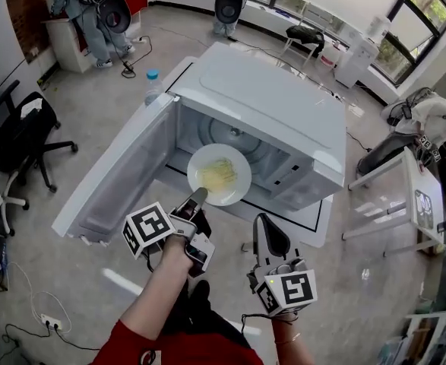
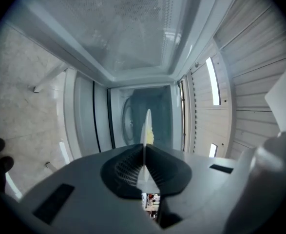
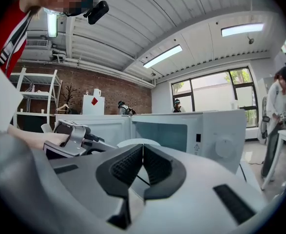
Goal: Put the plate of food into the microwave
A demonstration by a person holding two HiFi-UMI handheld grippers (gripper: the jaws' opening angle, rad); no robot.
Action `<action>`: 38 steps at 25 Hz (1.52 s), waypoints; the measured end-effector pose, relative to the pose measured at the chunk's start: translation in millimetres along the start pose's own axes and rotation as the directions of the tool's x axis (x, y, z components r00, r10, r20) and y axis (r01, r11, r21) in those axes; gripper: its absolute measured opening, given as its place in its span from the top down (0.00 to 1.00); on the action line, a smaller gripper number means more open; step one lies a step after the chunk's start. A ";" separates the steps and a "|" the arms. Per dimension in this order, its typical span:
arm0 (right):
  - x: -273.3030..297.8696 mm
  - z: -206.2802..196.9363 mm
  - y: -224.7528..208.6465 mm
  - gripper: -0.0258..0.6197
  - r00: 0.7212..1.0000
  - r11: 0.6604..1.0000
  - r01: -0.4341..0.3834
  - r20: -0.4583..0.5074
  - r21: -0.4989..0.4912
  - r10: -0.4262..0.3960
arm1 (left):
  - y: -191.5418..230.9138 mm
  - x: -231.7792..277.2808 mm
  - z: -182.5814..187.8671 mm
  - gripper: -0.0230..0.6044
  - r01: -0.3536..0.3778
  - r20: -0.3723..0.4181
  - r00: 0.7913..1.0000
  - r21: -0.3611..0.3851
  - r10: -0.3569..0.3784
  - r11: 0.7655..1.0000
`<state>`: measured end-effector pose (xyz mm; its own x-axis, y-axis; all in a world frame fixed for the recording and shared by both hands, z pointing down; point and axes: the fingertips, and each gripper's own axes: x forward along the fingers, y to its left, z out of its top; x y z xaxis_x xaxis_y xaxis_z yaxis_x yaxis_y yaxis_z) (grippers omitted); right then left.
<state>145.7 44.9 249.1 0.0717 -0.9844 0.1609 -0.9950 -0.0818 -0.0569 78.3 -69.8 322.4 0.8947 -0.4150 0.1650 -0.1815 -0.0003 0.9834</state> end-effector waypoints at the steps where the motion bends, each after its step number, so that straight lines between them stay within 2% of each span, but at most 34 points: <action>1: 8.0 -1.8 -2.0 0.94 1.000 1.000 -0.004 -0.004 0.008 0.004 | 1.1 7.2 2.9 0.93 0.004 0.006 1.000 0.003 -0.004 1.000; 4: 25.7 -12.9 -10.3 0.94 1.000 0.999 -0.013 -0.021 0.044 0.014 | 10.0 29.6 7.3 0.93 0.014 0.022 1.000 0.006 -0.015 1.000; 10: 63.4 -36.2 -22.9 0.94 0.999 0.999 -0.001 -0.032 0.043 0.003 | 26.0 72.1 18.7 0.93 0.053 0.077 0.996 0.015 -0.054 0.998; 13: 76.2 -39.7 -26.5 0.94 1.000 0.999 0.002 -0.030 0.032 -0.001 | 30.4 89.8 18.9 0.93 0.074 0.096 0.993 -0.014 -0.072 0.997; 17: 93.1 -38.1 -30.8 0.94 1.000 1.000 0.004 -0.003 0.018 -0.004 | 28.4 107.8 30.9 0.93 0.086 0.115 0.990 -0.016 -0.084 0.996; 20: 106.7 -32.5 -35.2 0.94 1.000 1.000 0.011 -0.001 -0.029 -0.011 | 23.1 122.6 41.9 0.93 0.096 0.125 0.988 -0.020 -0.093 0.995; 26: 141.1 -22.1 -38.1 0.94 1.000 0.997 0.006 0.015 -0.078 -0.004 | 11.2 152.0 62.5 0.93 0.098 0.127 0.987 -0.019 -0.095 0.995; 31: 142.4 -19.3 -40.1 0.94 0.999 0.995 0.011 0.039 -0.101 -0.007 | 9.5 160.3 65.2 0.93 0.085 0.104 0.991 0.022 -0.087 0.996; 38: 146.1 -23.3 -48.6 0.94 0.998 0.990 0.054 0.029 -0.128 -0.050 | 14.1 167.8 66.2 0.93 0.063 0.062 0.996 0.025 -0.064 0.998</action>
<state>202.9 -91.3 298.4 0.1237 -0.9831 0.1349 -0.9904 -0.1139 0.0785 198.9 -199.6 358.9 0.8774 -0.4699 0.0966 -0.1351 -0.0488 0.9896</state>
